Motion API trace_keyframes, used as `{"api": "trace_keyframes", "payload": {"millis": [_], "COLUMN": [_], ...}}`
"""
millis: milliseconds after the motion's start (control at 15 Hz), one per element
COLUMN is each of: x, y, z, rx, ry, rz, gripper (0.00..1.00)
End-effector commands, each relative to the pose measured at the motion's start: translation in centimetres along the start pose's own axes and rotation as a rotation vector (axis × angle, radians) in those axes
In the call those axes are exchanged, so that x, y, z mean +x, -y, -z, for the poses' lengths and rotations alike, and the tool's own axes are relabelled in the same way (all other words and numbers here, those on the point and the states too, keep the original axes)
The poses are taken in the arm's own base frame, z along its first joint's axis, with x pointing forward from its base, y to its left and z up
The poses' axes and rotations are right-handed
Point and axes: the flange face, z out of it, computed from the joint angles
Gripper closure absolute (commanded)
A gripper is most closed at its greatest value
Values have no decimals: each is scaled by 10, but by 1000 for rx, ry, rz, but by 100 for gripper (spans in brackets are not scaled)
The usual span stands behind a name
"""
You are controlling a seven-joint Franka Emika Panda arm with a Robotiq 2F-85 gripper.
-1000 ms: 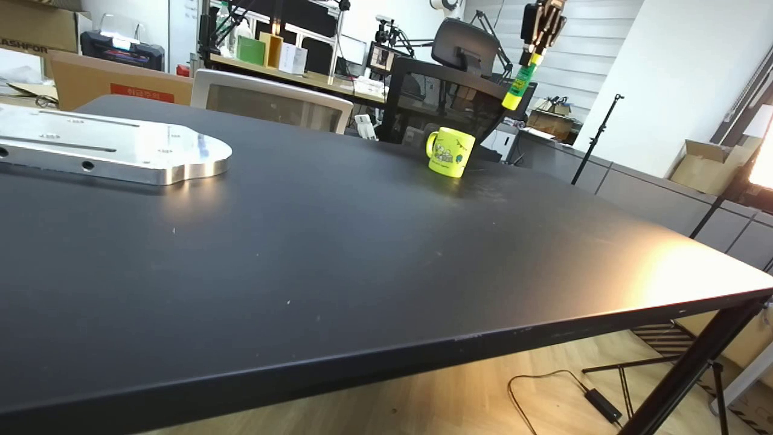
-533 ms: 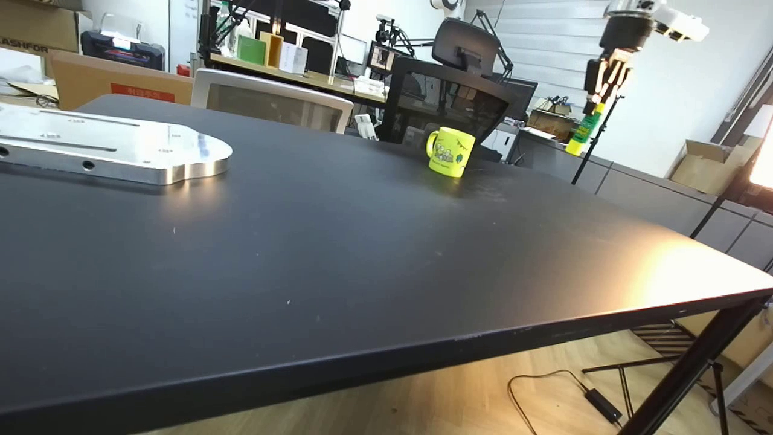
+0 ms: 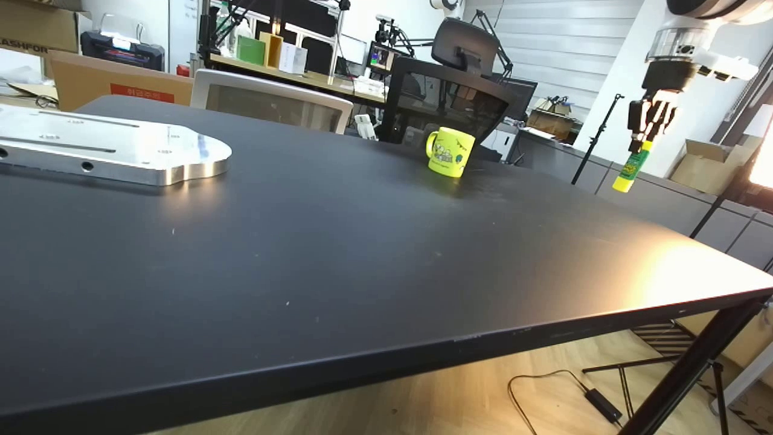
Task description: Take the bottle out of the mug and put it on the table
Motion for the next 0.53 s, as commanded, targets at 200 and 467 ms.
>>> {"api": "trace_keyframes", "payload": {"millis": [200,467], "x": [-5,-6], "y": [-18,-19], "z": [-43,-67], "rx": [35,57], "ry": [68,105], "rz": [-61,-79], "gripper": [91,91]}}
